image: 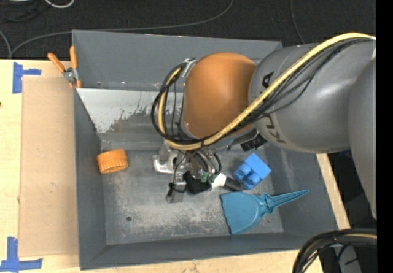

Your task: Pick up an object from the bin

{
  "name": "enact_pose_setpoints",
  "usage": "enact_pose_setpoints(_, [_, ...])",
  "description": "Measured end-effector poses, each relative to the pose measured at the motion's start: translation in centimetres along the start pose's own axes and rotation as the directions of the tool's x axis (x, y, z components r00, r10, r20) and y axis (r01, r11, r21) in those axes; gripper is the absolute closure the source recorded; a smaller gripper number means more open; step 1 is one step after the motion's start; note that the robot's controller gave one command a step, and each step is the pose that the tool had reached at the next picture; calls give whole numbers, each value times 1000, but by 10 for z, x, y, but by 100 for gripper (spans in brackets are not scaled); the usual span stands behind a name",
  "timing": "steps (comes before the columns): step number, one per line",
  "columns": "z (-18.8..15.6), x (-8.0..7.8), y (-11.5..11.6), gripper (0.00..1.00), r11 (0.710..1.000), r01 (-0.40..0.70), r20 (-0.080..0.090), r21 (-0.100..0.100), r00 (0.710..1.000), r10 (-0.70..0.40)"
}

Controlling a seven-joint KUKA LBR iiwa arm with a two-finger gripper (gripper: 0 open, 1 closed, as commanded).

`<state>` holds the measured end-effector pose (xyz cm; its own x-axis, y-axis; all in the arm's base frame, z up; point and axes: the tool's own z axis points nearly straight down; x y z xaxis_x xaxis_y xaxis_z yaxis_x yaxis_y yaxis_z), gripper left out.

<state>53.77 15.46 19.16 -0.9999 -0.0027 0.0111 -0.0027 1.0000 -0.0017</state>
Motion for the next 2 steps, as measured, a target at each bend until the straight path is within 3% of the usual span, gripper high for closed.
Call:
enact_pose_setpoints(1, [-4,-2,-1,0,1000,-5,8,-1,1000,5])
enact_pose_setpoints(2, [107,-80,69,0,978,-207,10,-5,978,207])
